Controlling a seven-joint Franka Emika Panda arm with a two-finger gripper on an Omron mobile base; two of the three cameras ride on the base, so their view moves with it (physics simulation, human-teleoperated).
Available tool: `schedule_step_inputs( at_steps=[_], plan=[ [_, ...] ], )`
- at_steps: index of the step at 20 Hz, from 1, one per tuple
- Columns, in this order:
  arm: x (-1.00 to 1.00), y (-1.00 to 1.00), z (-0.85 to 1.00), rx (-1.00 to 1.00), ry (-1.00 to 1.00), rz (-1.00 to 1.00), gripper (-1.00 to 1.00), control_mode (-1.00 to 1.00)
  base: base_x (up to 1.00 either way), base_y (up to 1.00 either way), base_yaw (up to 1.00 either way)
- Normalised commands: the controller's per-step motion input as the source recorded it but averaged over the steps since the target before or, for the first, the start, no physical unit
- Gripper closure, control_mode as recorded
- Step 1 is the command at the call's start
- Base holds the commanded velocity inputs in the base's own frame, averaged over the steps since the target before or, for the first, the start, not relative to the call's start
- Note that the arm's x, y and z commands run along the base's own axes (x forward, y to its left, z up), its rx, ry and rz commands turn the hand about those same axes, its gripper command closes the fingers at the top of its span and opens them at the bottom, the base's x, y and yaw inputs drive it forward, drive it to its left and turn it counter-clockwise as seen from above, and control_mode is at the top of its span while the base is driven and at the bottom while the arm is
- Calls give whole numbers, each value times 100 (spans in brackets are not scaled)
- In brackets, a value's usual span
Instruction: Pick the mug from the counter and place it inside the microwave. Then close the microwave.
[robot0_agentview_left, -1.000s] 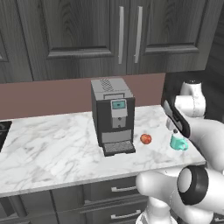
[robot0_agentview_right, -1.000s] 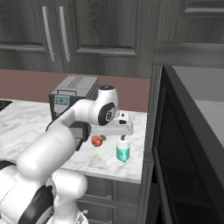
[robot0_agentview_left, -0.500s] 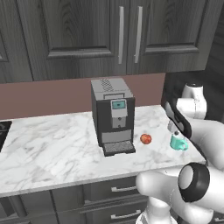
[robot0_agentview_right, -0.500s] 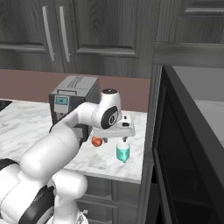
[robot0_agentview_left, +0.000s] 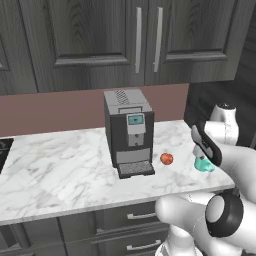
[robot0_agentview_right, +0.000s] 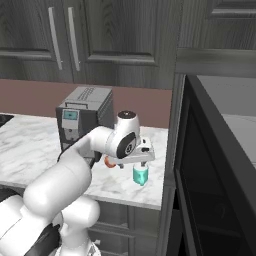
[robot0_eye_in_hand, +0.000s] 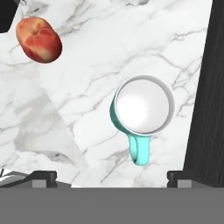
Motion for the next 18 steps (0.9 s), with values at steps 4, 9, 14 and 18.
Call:
schedule_step_inputs(
  at_steps=[4, 9, 14, 18],
  plan=[
    [0, -9, 0, 0, 0, 0, -100, -100, 0, 0, 0],
    [0, -16, 0, 0, 0, 0, -100, -100, 0, 0, 0],
    [0, -17, -7, 0, 0, 0, -100, -100, 0, 0, 0],
    [0, -10, -15, 0, 0, 0, -100, -100, 0, 0, 0]
  ],
)
